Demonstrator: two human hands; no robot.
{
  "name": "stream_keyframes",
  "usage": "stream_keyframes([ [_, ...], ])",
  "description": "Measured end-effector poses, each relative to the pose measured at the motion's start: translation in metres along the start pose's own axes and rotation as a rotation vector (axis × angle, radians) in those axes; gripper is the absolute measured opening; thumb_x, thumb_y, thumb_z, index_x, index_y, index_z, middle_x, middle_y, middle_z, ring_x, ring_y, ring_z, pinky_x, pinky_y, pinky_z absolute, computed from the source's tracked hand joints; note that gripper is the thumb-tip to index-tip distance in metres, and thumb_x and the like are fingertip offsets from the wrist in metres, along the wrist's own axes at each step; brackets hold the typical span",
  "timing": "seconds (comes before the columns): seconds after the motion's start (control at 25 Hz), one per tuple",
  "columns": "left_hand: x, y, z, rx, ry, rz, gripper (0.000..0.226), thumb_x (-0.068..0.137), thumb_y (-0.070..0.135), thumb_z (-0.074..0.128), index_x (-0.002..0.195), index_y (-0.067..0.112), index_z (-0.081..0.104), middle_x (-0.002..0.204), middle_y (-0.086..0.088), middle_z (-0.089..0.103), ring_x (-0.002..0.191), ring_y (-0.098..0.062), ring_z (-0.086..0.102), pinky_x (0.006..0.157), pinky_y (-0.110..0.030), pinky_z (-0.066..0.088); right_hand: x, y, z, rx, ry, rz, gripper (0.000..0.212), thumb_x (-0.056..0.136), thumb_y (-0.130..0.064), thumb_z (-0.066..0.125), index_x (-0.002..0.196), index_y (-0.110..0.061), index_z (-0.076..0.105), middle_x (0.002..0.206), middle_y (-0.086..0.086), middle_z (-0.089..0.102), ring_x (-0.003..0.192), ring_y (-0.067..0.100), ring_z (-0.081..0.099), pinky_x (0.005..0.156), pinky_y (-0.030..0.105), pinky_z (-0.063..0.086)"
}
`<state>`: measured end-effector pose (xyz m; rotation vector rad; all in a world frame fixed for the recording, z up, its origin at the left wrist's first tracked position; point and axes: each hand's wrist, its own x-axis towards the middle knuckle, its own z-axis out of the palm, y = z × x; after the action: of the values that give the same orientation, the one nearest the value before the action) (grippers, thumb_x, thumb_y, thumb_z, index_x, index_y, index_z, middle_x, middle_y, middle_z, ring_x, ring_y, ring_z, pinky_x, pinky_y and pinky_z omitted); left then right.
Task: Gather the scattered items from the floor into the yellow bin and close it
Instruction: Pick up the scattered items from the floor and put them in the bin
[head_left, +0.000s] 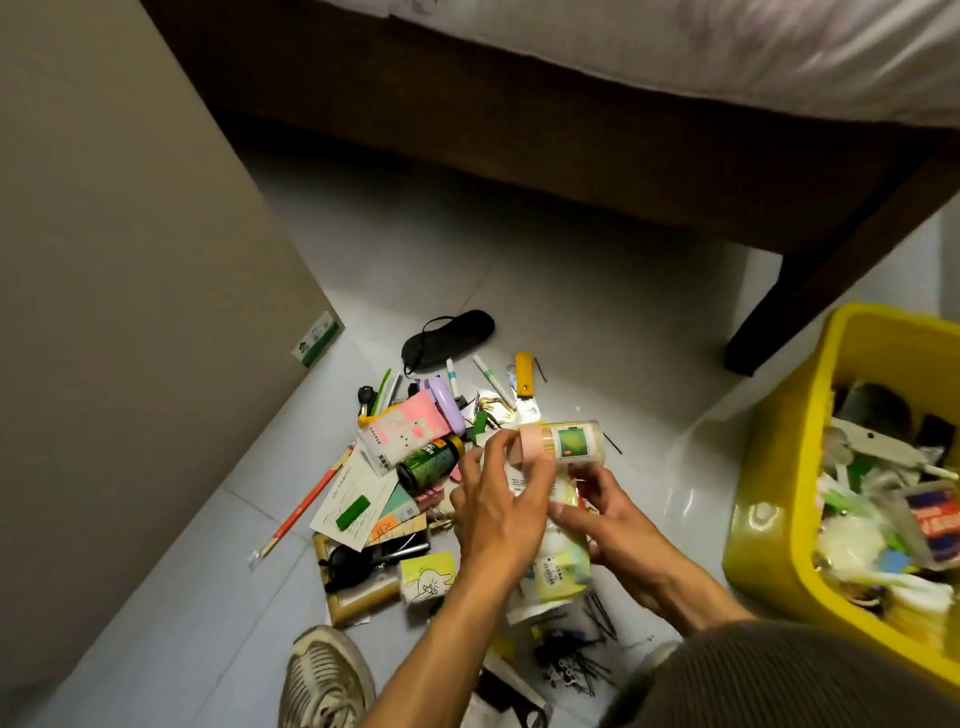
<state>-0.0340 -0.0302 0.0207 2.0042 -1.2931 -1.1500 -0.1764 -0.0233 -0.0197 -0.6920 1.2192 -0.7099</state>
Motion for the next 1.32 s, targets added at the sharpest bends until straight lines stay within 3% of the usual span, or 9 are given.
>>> stream_keyframes([
  [0.36,-0.049,0.132,0.073,-0.014,-0.222,0.341,0.041,0.082,0.068,0.040,0.120,0.054,0.035,0.132,0.008,0.034,0.111,-0.018,0.038,0.082,-0.038,0.039,-0.110,-0.069,-0.104,0.095,0.328,-0.228,0.056,0.084,-0.021,0.075,0.131,-0.036,0.049,0.123,-0.006,0.065,0.096,0.014,0.072,0.068,0.037,0.060],
  [0.48,-0.067,0.168,0.122,0.062,-0.341,0.414,0.041,0.084,0.067,0.040,0.122,0.052,0.033,0.134,0.005,0.033,0.113,-0.022,0.037,0.090,-0.045,0.041,-0.141,-0.070,-0.145,0.158,0.508,-0.252,0.055,0.084,-0.023,0.075,0.132,-0.033,0.049,0.119,-0.002,0.069,0.095,0.018,0.073,0.070,0.040,0.061],
  [0.72,-0.070,0.195,0.199,-0.168,-0.671,0.287,0.069,0.088,0.067,0.046,0.149,0.040,0.028,0.158,0.003,0.028,0.142,-0.022,0.032,0.114,-0.050,0.032,-0.158,-0.059,-0.214,0.354,0.835,-0.236,0.037,0.091,-0.013,0.065,0.125,-0.020,0.053,0.106,0.010,0.071,0.086,0.026,0.069,0.061,0.037,0.056],
  [0.84,-0.058,0.176,0.207,-0.240,-0.700,0.229,0.060,0.096,0.052,0.048,0.151,0.034,0.030,0.158,0.006,0.031,0.142,-0.015,0.033,0.110,-0.032,0.034,-0.147,-0.053,-0.230,0.370,0.933,-0.245,0.035,0.093,-0.009,0.061,0.126,-0.016,0.053,0.093,0.006,0.068,0.075,0.014,0.066,0.061,0.032,0.053],
  [0.92,-0.049,0.161,0.201,-0.255,-0.655,0.214,0.052,0.098,0.046,0.046,0.148,0.034,0.038,0.151,0.004,0.043,0.131,-0.012,0.046,0.099,-0.026,0.040,-0.137,-0.047,-0.223,0.300,0.943,-0.211,0.034,0.092,-0.008,0.061,0.125,-0.017,0.057,0.104,0.003,0.067,0.089,0.014,0.066,0.066,0.031,0.054],
  [1.04,-0.042,0.139,0.178,-0.300,-0.547,0.222,0.045,0.098,0.045,0.046,0.141,0.032,0.048,0.142,0.004,0.053,0.120,-0.009,0.052,0.102,-0.033,0.046,-0.128,-0.037,-0.200,0.119,0.958,-0.226,0.031,0.092,-0.005,0.060,0.121,-0.016,0.063,0.124,-0.001,0.063,0.107,0.021,0.062,0.075,0.035,0.056],
  [1.12,-0.039,0.117,0.153,-0.310,-0.476,0.177,0.046,0.099,0.044,0.046,0.143,0.030,0.046,0.144,0.005,0.050,0.118,-0.006,0.048,0.103,-0.034,0.045,-0.126,-0.035,-0.175,-0.045,0.920,-0.270,0.028,0.091,-0.006,0.062,0.116,-0.019,0.065,0.123,0.000,0.064,0.104,0.019,0.064,0.081,0.038,0.057],
  [1.24,-0.032,0.073,0.115,-0.289,-0.403,0.078,0.045,0.099,0.041,0.046,0.143,0.029,0.046,0.142,0.006,0.049,0.118,-0.008,0.047,0.108,-0.041,0.042,-0.120,-0.032,-0.127,-0.278,0.739,-0.302,0.026,0.091,-0.009,0.064,0.113,-0.023,0.067,0.120,-0.004,0.065,0.098,0.010,0.065,0.090,0.039,0.056],
  [1.32,-0.029,0.044,0.092,-0.258,-0.370,0.022,0.045,0.100,0.040,0.046,0.143,0.028,0.046,0.135,0.008,0.050,0.114,-0.007,0.048,0.104,-0.037,0.043,-0.111,-0.025,-0.094,-0.318,0.569,-0.269,0.024,0.091,-0.007,0.063,0.110,-0.022,0.067,0.115,-0.005,0.067,0.097,0.008,0.064,0.083,0.034,0.058],
])
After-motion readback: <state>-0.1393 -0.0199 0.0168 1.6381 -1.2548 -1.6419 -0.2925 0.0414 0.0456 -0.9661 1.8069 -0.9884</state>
